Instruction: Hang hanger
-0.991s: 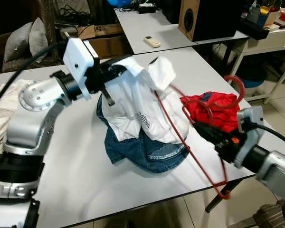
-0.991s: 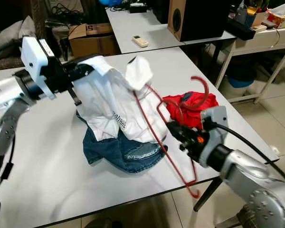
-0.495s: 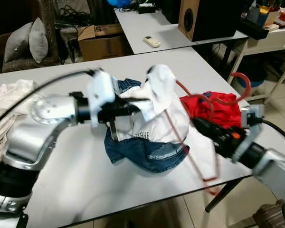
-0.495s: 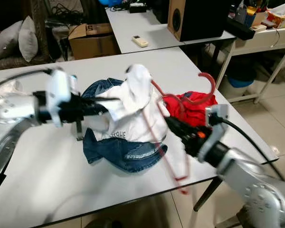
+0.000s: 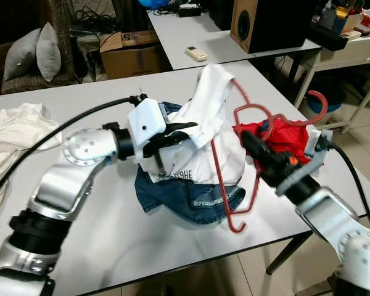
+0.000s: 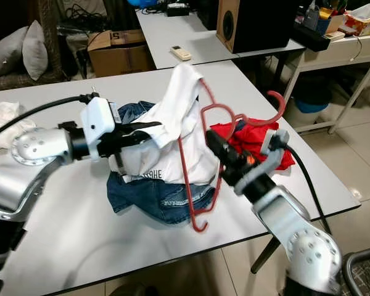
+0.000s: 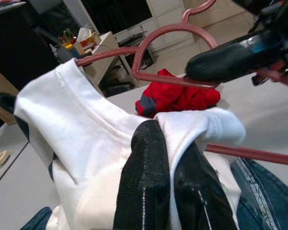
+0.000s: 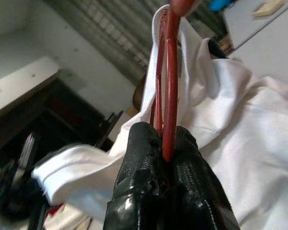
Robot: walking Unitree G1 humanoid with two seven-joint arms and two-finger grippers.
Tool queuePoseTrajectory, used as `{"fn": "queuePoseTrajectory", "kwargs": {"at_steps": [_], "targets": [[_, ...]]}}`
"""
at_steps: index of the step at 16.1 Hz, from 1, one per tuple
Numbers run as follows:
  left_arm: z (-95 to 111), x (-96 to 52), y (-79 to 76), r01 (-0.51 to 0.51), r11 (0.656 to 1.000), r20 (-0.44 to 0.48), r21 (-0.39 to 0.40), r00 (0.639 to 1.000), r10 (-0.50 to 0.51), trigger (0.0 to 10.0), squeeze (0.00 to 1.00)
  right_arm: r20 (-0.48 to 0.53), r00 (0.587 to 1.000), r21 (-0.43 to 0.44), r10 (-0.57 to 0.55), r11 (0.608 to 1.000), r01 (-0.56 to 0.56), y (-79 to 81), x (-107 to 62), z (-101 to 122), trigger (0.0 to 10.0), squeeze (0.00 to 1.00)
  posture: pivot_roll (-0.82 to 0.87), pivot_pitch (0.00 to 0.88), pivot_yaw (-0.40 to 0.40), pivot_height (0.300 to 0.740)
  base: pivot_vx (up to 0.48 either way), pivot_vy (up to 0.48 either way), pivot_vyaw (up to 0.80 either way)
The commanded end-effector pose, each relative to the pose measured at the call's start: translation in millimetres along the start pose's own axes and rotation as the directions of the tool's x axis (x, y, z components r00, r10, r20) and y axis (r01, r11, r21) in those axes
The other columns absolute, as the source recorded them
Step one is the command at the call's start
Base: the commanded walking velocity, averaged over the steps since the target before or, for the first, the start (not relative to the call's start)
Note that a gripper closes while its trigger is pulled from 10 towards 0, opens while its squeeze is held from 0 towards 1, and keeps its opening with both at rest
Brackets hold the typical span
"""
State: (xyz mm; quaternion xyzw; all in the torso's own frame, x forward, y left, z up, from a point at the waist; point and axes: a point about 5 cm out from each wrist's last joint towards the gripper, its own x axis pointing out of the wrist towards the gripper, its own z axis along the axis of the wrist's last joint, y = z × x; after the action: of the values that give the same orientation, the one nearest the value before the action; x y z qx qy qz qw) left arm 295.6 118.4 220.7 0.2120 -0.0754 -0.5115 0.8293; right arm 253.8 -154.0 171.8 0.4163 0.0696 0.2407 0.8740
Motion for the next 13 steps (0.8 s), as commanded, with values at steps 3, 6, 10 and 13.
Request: {"fn": "queuePoseTrajectory", "kwargs": {"at_steps": [3, 6, 10, 13], "targets": [[-5, 0.7, -1.0, -0.033, 0.999, 0.006, -0.014, 0.999, 0.033, 0.0, 0.00, 0.094, 0.986, 0.193, -0.136, 0.974, 0.115, -8.6, 24.2, 2, 10.0, 0.00, 0.04, 0.002, 0.077, 0.740, 0.000, 0.000, 0.00], [-7, 1.0, -6.8, -0.006, 0.999, 0.015, -0.047, 1.000, 0.007, 0.0, 0.00, 0.157, 0.975, 0.336, -0.160, 0.936, 0.099, -2.0, 51.3, 11, 10.0, 0.00, 0.06, 0.003, 0.084, 0.740, 0.000, 0.000, 0.00], [-20, -1.3, -20.9, 0.060, 0.998, -0.040, -0.005, 0.997, -0.060, 0.0, 0.00, 0.235, 0.956, 0.490, -0.174, 0.871, 0.038, 1.9, 70.2, 23, 10.0, 0.00, 0.07, 0.005, 0.091, 0.740, 0.000, 0.000, 0.00], [-26, -6.6, -25.0, 0.081, 0.997, -0.071, 0.006, 0.994, -0.080, 0.0, 0.00, 0.278, 0.940, 0.554, -0.196, 0.832, 0.010, 0.1, 73.9, 32, 10.0, 0.00, 0.08, 0.005, 0.099, 0.740, 0.000, 0.000, 0.00]]}}
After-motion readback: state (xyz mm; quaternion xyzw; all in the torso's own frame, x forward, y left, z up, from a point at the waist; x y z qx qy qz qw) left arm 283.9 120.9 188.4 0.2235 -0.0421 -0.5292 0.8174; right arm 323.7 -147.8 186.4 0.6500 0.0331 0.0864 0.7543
